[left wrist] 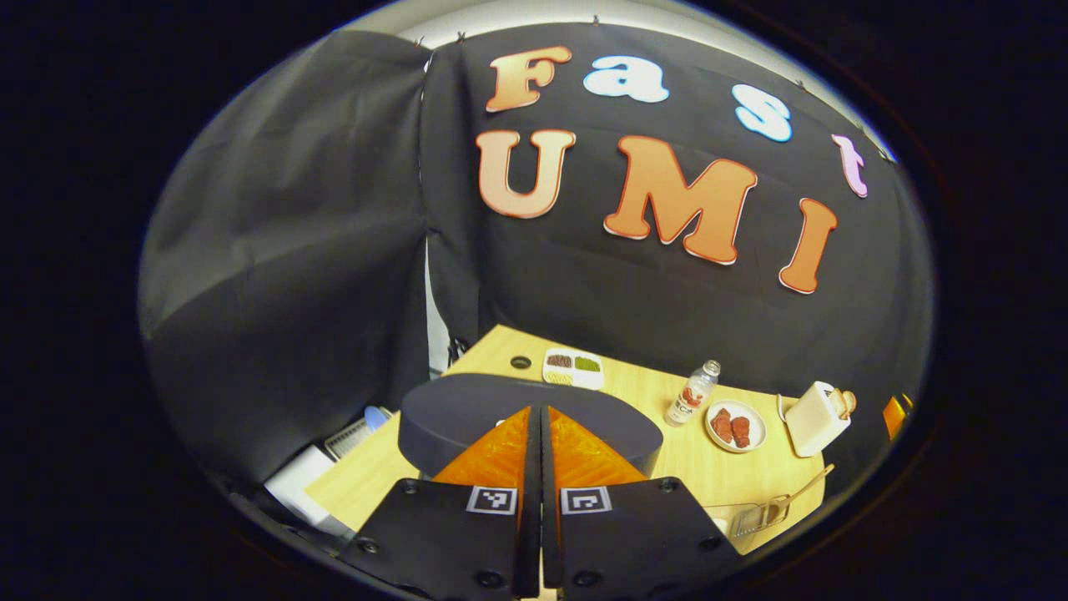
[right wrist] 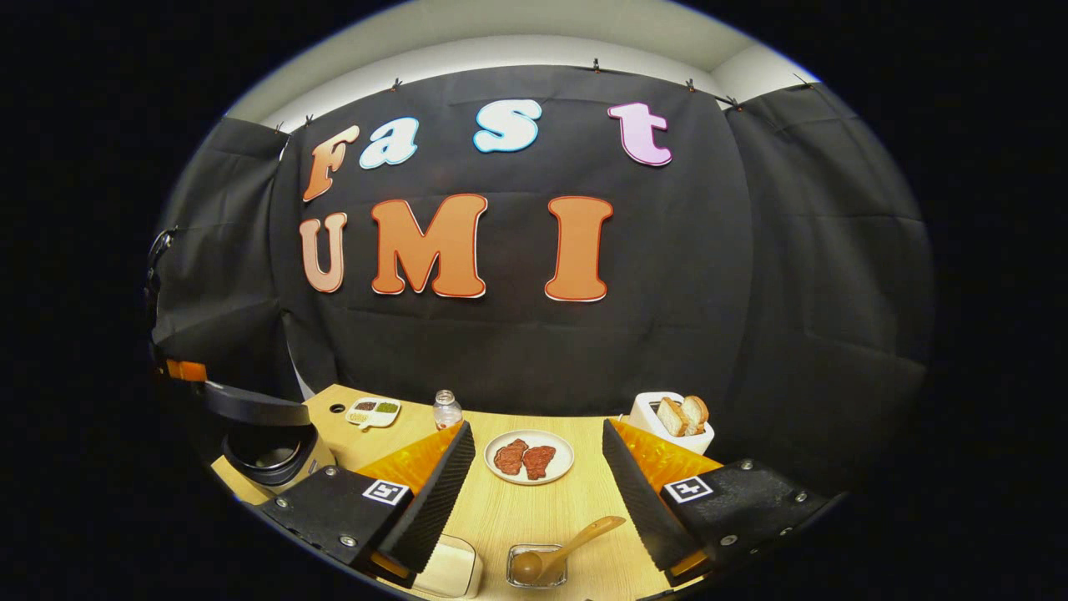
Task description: Close the left gripper, press the button to open the rice cooker; take a wooden spoon from the chopstick holder with the right hand, scoop a spoonful of rice and pour it into the rice cooker, then put the wooden spoon back into the chopstick holder.
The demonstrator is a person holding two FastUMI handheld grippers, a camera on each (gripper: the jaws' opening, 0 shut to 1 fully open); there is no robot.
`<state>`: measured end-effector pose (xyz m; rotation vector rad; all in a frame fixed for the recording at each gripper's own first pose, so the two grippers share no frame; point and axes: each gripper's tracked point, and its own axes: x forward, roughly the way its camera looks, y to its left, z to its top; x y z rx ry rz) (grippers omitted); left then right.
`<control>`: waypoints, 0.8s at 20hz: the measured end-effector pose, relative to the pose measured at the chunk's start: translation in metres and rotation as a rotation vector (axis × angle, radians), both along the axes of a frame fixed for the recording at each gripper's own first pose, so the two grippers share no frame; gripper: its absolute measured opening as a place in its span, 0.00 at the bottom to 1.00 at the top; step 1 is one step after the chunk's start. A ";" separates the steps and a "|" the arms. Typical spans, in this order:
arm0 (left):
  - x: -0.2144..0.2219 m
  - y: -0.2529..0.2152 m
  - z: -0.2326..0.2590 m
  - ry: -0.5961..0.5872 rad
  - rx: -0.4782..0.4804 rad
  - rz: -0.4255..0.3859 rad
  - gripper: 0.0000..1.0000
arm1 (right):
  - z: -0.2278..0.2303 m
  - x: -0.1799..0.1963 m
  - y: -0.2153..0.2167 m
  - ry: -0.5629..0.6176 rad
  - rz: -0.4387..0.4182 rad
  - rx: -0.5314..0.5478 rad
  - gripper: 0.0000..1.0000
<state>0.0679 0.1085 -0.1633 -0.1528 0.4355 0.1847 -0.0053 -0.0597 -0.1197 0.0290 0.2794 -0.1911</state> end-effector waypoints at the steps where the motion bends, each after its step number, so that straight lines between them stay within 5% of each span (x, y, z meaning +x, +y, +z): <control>1: -0.002 -0.004 0.011 -0.037 0.002 -0.005 0.08 | -0.002 -0.002 -0.001 0.003 0.003 -0.001 0.95; 3: -0.009 -0.012 0.025 -0.099 0.026 -0.022 0.19 | -0.009 -0.007 -0.006 0.015 -0.001 0.000 0.95; 5: -0.017 -0.012 0.039 -0.144 0.098 -0.011 0.49 | -0.015 -0.012 -0.011 0.032 -0.005 0.014 0.95; 10: -0.037 -0.033 0.054 -0.214 0.203 -0.018 0.84 | -0.041 -0.023 -0.026 0.095 -0.015 0.047 0.95; 16: -0.061 -0.066 0.063 -0.289 0.253 -0.040 0.94 | -0.081 -0.024 -0.041 0.181 -0.015 0.098 0.95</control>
